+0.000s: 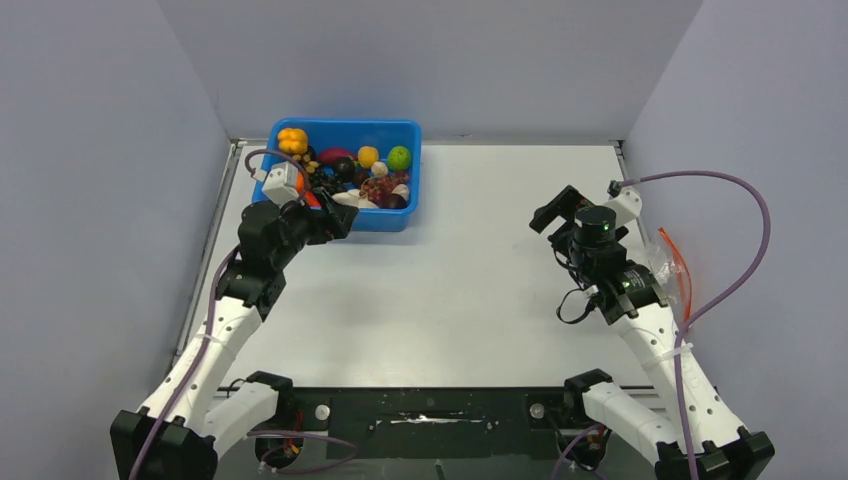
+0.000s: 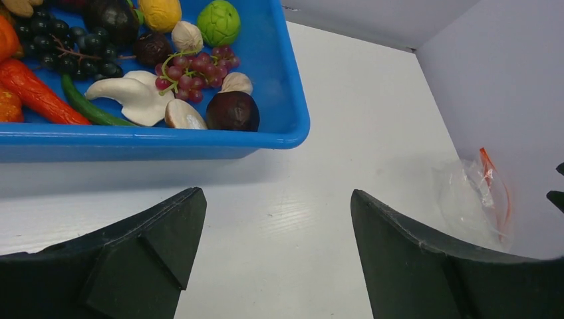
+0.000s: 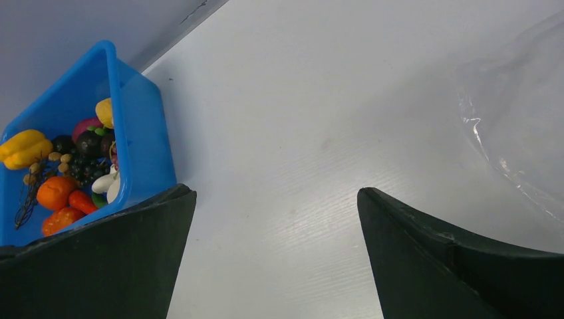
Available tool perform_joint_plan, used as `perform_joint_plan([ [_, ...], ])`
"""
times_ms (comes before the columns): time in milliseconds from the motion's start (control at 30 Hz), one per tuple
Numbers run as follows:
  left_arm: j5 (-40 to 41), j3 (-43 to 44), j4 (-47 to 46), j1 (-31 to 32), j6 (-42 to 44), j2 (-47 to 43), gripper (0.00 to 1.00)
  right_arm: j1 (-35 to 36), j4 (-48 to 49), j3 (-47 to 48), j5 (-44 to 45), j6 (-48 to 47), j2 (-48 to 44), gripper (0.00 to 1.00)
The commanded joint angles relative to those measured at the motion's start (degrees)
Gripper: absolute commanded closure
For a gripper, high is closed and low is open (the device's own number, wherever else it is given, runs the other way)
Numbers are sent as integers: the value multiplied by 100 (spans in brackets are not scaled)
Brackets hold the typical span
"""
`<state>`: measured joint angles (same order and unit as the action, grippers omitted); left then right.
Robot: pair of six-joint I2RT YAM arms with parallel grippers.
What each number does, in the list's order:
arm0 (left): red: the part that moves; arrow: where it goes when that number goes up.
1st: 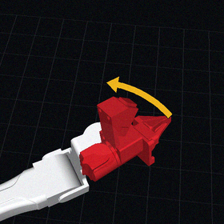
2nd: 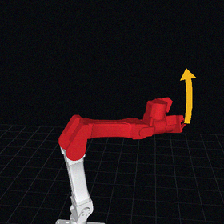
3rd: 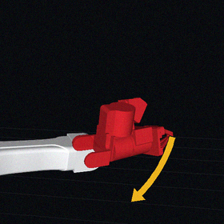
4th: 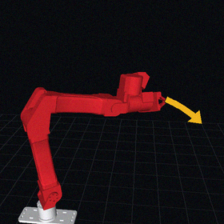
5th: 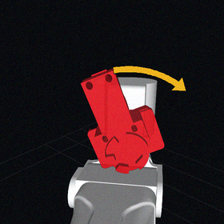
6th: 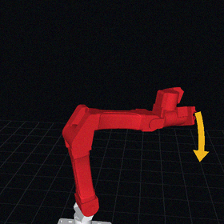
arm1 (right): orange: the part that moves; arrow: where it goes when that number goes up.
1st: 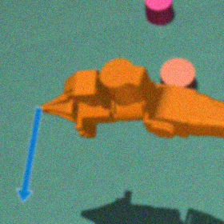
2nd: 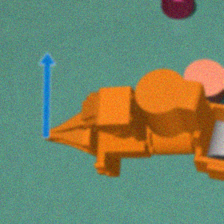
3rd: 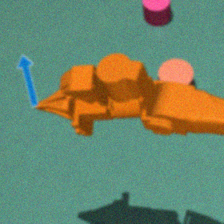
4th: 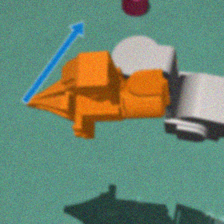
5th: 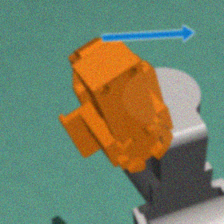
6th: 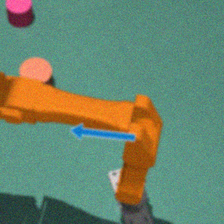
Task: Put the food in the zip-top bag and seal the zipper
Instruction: Move the zipper food storage bag to the center of the board.
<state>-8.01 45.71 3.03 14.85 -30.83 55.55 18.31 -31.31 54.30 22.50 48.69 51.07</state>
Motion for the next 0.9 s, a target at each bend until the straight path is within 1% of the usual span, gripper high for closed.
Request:
perform_joint_plan([
  [0,-249,320,-107,130,431,-198,19,-45,157,259,148,159,-90,2],
  [67,-228,316,-117,224,416,-188,19,-42,-96,501,219,354,25,2],
  [133,-17,320,-99,309,408,-208,19,-45,-366,659,458,493,150,2],
  [267,507,495,189,475,490,-290,19,-86,-629,748,1199,600,403,2],
  [300,615,545,253,540,521,-313,19,-135,-678,763,1338,651,466,1],
  [333,646,569,289,575,570,-343,19,-235,-703,772,1424,699,531,1],
  [400,687,551,331,648,701,-430,19,-591,-686,782,1333,720,661,5],
  [467,728,472,383,708,837,-511,19,-1034,-606,771,1165,690,825,10],
  [500,769,413,402,742,898,-541,19,-1199,-591,752,1210,729,937,14],
  [600,871,184,410,844,1070,-663,19,-1789,-779,846,1301,898,1378,19],
  [667,956,45,401,914,1144,-721,19,-2117,-926,938,1318,1021,1749,26],
  [733,1048,-28,407,980,1183,-760,19,-2399,-1156,1079,1270,1306,2145,31],
  [800,1136,-61,416,1044,1249,-765,19,-2544,-1348,1165,1388,1583,2369,33],
  [867,1215,-61,447,1099,1336,-773,19,-2642,-1329,1130,1474,1757,2570,33],
])
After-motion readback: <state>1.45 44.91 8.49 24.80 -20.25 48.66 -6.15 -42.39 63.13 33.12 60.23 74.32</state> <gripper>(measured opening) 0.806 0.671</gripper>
